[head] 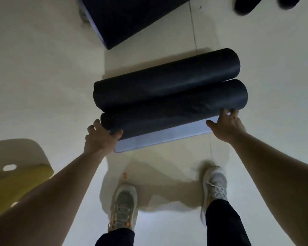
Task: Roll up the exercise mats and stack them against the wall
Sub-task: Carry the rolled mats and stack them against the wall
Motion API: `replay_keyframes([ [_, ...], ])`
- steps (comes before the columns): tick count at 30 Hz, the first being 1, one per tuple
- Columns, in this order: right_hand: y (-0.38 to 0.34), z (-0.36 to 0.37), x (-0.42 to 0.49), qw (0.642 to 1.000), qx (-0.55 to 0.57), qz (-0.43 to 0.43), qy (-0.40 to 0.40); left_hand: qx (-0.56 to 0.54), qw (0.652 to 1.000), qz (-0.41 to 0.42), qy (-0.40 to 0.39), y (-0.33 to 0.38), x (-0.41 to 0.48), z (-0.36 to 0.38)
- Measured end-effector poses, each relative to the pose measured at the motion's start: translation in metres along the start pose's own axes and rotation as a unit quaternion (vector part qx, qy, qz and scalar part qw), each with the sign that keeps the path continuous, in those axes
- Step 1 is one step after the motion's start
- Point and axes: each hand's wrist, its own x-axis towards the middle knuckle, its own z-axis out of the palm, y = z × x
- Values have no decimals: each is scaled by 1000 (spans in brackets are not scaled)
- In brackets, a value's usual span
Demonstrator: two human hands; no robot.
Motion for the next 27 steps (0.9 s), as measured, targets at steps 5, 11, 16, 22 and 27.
replay_keyframes([
  [5,35,13,101,996,38,50,69,-130,984,-89,83,13,49,60],
  [11,53,30,164,963,150,89,206,-278,918,-148,241,21,65,93],
  [16,51,20,175,939,257,127,192,-295,894,-194,275,32,65,95],
  [22,56,40,132,974,170,80,125,-287,909,-142,266,20,50,89],
  [27,39,29,111,968,-80,-203,124,-291,922,-100,236,12,64,85],
])
